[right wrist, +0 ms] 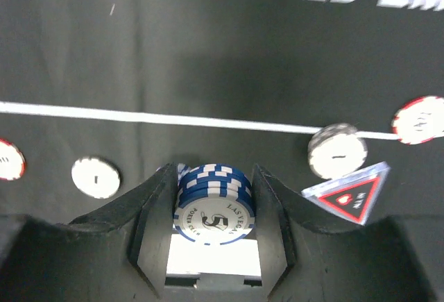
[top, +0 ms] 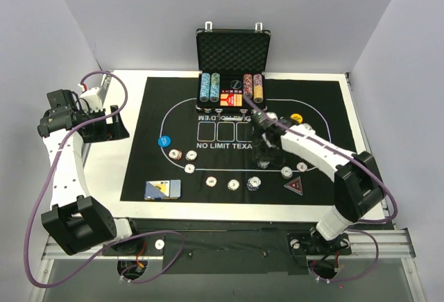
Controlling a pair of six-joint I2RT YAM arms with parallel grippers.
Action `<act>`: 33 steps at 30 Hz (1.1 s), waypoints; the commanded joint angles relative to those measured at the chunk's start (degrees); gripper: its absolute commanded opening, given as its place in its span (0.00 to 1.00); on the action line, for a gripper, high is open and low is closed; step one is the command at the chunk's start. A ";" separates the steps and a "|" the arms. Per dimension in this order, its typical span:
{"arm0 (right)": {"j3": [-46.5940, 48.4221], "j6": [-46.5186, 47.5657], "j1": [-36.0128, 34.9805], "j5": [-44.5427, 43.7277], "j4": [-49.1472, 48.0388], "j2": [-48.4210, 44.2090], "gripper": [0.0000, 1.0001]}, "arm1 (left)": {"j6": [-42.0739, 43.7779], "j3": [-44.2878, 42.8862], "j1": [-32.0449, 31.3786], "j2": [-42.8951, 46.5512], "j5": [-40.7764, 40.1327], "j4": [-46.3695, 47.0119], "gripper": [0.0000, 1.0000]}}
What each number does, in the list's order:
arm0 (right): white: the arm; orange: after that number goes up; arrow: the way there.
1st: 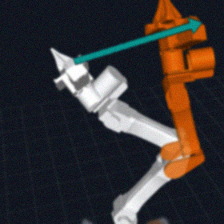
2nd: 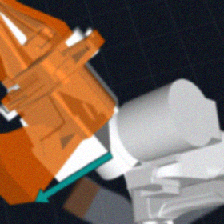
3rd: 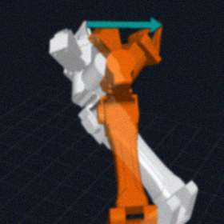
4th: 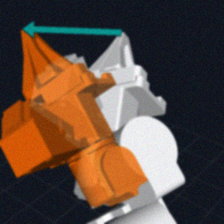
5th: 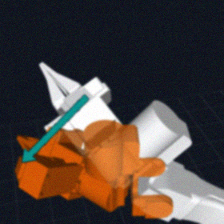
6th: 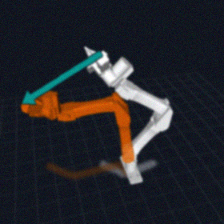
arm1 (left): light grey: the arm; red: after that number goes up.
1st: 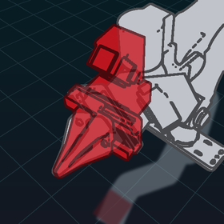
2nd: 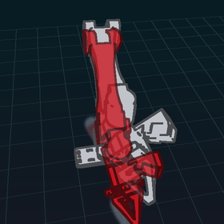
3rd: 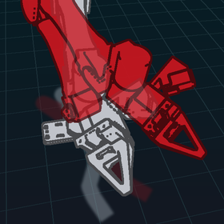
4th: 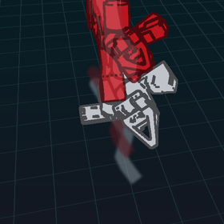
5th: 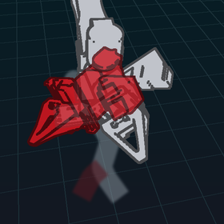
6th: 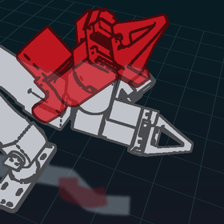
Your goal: Distribute texas hold em gaming equipment
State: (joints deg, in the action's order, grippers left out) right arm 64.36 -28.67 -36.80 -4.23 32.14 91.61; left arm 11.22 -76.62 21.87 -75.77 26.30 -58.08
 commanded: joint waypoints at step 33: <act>25.73 -6.31 30.29 -9.04 1.79 27.21 0.13 | 1.26 -2.92 0.72 -2.19 0.33 0.87 0.96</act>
State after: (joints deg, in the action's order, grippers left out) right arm 89.89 -34.02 -6.63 -12.45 33.32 118.72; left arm 11.66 -76.95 21.98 -77.95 26.17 -58.08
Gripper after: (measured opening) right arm 0.391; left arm 0.957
